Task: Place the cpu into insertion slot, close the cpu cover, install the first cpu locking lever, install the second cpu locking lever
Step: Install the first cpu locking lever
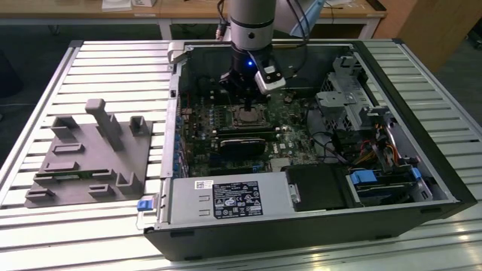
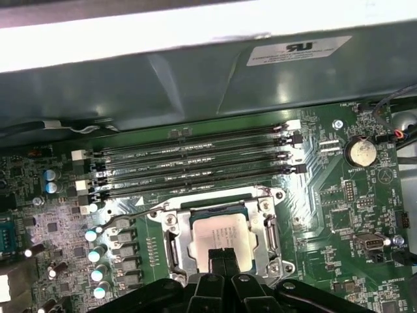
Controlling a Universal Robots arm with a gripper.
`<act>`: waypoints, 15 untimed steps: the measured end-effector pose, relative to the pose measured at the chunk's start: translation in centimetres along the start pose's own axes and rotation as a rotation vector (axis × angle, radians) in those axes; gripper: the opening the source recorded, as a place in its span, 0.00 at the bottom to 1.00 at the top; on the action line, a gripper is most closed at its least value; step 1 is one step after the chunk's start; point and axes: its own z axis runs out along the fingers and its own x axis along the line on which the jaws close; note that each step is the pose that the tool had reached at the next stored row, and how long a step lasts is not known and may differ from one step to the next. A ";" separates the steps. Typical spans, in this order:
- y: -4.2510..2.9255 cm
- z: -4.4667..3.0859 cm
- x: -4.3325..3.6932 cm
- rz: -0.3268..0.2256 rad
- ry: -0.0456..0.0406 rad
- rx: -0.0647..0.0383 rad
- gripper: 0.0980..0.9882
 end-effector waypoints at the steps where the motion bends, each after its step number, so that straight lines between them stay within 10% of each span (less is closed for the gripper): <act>1: -0.02 0.00 0.12 0.000 0.0000 0.000 0.01; 15: -0.09 -1.62 0.63 0.000 -0.0018 0.000 0.01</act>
